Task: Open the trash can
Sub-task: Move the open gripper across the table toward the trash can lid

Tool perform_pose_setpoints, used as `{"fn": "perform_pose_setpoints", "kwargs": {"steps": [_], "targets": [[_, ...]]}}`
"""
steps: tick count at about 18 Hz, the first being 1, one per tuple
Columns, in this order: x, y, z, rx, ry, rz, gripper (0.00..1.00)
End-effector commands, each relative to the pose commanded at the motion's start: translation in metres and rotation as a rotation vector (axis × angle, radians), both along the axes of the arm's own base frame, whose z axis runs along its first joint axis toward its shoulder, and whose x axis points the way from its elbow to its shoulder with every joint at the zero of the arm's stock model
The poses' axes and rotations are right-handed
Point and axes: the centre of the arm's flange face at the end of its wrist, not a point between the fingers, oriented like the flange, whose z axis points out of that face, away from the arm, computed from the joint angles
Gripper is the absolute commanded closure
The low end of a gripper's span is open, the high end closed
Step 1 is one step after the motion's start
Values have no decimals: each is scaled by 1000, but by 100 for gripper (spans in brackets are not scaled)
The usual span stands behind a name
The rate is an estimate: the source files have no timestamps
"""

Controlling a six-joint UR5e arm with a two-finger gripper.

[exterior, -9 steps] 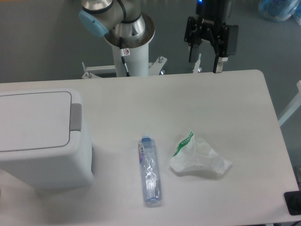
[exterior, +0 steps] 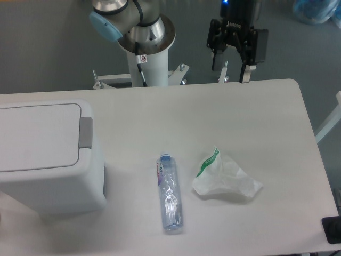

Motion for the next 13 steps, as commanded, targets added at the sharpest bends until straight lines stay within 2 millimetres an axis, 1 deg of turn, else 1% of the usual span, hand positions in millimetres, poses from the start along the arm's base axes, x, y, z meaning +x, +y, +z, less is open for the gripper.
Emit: {"fn": "perform_pose_setpoints", "kwargs": {"steps": [2, 4, 8, 11, 13], "targets": [[8, 8, 1, 24, -83, 97, 0], [16, 17, 4, 46, -120, 151, 0], [45, 51, 4, 86, -215, 221, 0], [61, 72, 1, 113, -308, 298, 0], [72, 91, -2, 140, -371, 351, 0]]}}
